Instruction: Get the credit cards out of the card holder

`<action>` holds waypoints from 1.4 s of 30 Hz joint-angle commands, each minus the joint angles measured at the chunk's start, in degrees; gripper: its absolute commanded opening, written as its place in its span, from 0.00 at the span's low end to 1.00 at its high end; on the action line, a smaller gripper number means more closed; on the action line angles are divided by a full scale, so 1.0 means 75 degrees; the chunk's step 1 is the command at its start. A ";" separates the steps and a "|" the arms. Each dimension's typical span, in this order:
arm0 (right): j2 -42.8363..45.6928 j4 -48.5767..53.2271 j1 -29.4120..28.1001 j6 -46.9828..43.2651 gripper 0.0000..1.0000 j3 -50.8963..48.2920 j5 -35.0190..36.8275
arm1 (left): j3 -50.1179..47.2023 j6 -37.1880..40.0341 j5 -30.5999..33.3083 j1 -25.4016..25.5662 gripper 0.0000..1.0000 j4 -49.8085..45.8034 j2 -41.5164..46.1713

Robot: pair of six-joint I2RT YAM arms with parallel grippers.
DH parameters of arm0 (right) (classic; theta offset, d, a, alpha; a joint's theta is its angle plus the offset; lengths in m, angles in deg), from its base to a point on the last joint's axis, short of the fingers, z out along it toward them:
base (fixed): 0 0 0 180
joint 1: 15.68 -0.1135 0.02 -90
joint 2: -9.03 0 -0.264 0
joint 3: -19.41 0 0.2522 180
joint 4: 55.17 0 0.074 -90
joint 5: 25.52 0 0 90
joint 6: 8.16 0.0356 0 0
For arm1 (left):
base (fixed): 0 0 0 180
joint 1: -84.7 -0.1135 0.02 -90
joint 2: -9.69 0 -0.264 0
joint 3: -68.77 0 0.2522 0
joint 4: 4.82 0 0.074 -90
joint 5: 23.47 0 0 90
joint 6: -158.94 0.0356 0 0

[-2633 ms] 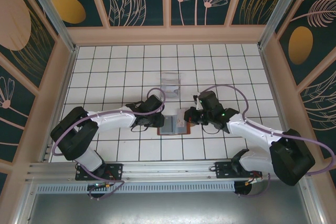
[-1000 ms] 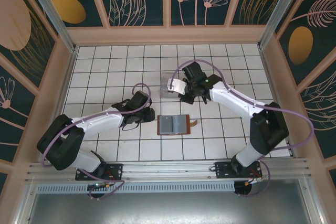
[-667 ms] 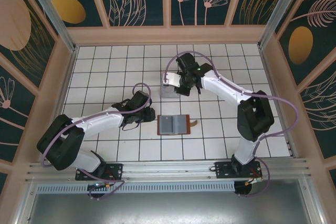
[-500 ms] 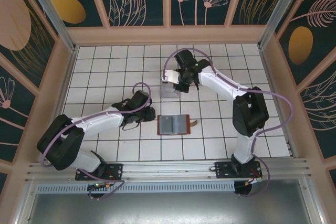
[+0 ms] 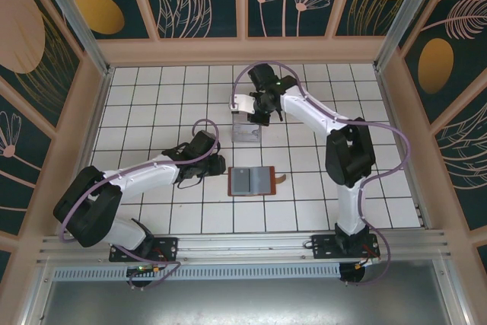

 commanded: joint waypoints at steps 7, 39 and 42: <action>-0.0649 0.0672 0.0154 -0.0357 0.00 0.0716 0.0003 | 0.0323 0.0136 0.0203 -0.0054 0.34 -0.0073 -0.0056; -0.1357 0.0093 0.0168 -0.0636 0.26 0.1293 0.0320 | 0.0081 0.0013 0.0332 -0.0075 0.34 -0.0213 0.0270; -0.1363 -0.0058 0.0156 -0.0637 0.26 0.1284 0.0451 | 0.0069 0.0008 0.0344 -0.0075 0.34 -0.0203 0.0287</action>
